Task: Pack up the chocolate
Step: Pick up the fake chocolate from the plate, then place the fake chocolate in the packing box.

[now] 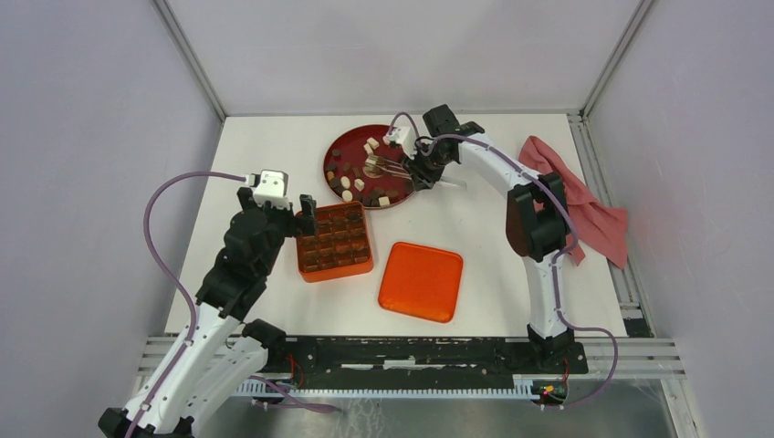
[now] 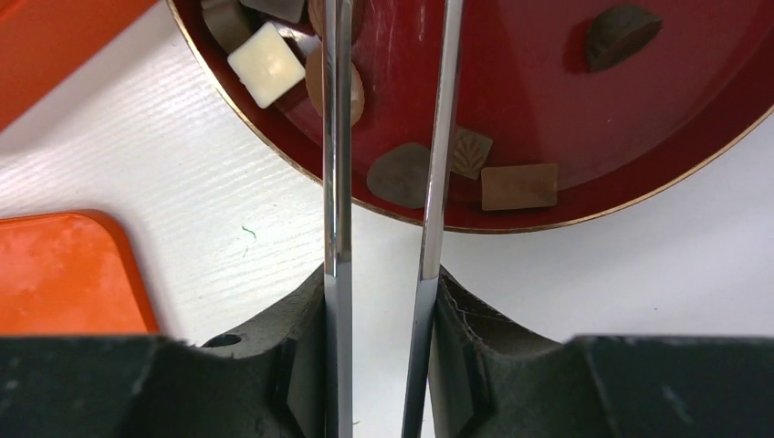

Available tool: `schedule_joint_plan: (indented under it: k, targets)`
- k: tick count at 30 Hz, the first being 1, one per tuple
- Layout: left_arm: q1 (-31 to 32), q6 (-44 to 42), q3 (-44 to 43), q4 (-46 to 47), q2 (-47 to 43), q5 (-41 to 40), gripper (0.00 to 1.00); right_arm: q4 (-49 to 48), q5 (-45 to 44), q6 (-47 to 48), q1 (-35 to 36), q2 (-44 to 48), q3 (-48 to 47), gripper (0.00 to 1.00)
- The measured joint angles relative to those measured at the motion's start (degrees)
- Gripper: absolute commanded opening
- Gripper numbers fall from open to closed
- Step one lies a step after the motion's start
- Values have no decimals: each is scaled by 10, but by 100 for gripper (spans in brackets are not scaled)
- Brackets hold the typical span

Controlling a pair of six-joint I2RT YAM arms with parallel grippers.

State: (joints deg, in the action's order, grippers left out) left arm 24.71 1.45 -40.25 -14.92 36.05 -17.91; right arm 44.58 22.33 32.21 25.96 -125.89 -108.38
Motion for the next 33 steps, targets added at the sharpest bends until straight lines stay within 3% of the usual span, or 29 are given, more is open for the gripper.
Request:
schedule_joint_plan:
  k: [11, 19, 33]
  targets:
    - [0, 0, 0, 0, -15, 0, 99, -8, 77, -11, 11, 75, 39, 0]
    - [0, 0, 0, 0, -31, -8, 100, -20, 109, -11, 105, 116, 49, 0]
    - [0, 0, 0, 1, -43, -17, 100, -22, 26, -22, 219, 59, 8, 2]
